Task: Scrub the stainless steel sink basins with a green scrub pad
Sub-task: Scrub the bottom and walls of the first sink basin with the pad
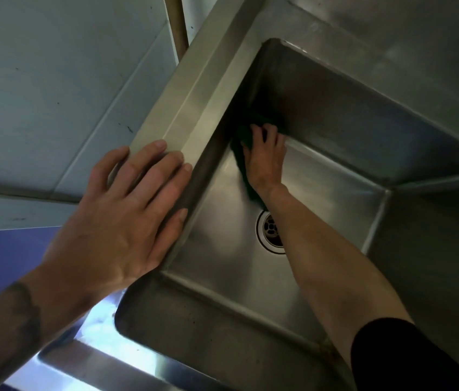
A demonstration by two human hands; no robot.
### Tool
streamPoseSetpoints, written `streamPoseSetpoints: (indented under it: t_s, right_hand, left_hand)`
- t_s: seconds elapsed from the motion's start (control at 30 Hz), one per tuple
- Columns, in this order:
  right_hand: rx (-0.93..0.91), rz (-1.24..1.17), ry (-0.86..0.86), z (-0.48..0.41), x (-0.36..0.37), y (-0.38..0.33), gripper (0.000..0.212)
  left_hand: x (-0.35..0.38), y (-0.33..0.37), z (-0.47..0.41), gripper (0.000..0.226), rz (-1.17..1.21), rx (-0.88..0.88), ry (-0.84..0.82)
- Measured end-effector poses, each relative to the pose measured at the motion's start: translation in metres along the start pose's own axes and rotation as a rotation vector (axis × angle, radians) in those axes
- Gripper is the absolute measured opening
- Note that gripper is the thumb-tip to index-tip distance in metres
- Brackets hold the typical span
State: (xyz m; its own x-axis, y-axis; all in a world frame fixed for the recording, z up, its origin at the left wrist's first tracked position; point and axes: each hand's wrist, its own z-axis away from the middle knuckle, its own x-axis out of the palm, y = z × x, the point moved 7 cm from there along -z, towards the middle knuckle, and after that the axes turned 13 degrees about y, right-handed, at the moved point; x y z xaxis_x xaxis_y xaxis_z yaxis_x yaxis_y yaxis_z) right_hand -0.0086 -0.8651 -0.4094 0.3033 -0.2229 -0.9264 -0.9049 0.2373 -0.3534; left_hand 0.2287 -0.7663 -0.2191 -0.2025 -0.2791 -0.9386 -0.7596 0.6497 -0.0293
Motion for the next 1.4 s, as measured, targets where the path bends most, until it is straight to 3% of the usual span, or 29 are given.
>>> streamPoseSetpoints:
  t_s: [0.1, 0.3, 0.4, 0.47, 0.63, 0.73, 0.87, 0.93, 1.13, 1.3, 1.4]
  right_hand:
    - [0.043, 0.017, 0.049, 0.012, -0.018, 0.045, 0.045]
    - [0.537, 0.204, 0.216, 0.085, -0.083, 0.198, 0.045]
    - [0.686, 0.26, 0.254, 0.114, -0.098, 0.22, 0.046]
    - [0.638, 0.249, 0.233, 0.122, -0.094, 0.207, 0.047]
    - [0.294, 0.15, 0.059, 0.193, -0.08, 0.152, 0.045]
    - [0.314, 0.158, 0.047, 0.22, -0.088, 0.159, 0.046]
    - [0.559, 0.188, 0.144, 0.182, -0.088, 0.174, 0.044]
    - [0.57, 0.165, 0.157, 0.174, -0.082, 0.156, 0.046]
    - [-0.021, 0.168, -0.074, 0.231, -0.073, 0.095, 0.052]
    - [0.063, 0.186, -0.21, 0.228, -0.079, 0.088, 0.049]
    - [0.006, 0.166, -0.346, 0.24, -0.08, 0.079, 0.052]
  left_hand:
    - [0.0, -0.001, -0.001, 0.057, -0.004, -0.001, -0.003]
    - [0.002, -0.001, 0.002, 0.058, -0.005, 0.001, 0.002]
    - [0.002, -0.001, 0.003, 0.057, -0.004, 0.001, 0.021]
    - [0.002, -0.002, 0.003, 0.057, -0.005, 0.002, 0.024]
    - [0.003, -0.002, 0.003, 0.057, 0.006, -0.001, 0.025]
    - [0.002, -0.003, 0.001, 0.056, 0.0, 0.001, 0.025]
    - [0.003, -0.002, 0.003, 0.056, -0.024, 0.005, 0.02]
    - [0.003, -0.001, 0.001, 0.056, -0.018, 0.011, 0.022]
    - [0.001, 0.0, 0.0, 0.057, -0.023, 0.017, 0.008]
    - [-0.002, 0.0, -0.001, 0.058, -0.004, 0.033, 0.004]
    - [-0.003, 0.003, -0.002, 0.058, 0.002, 0.041, -0.008]
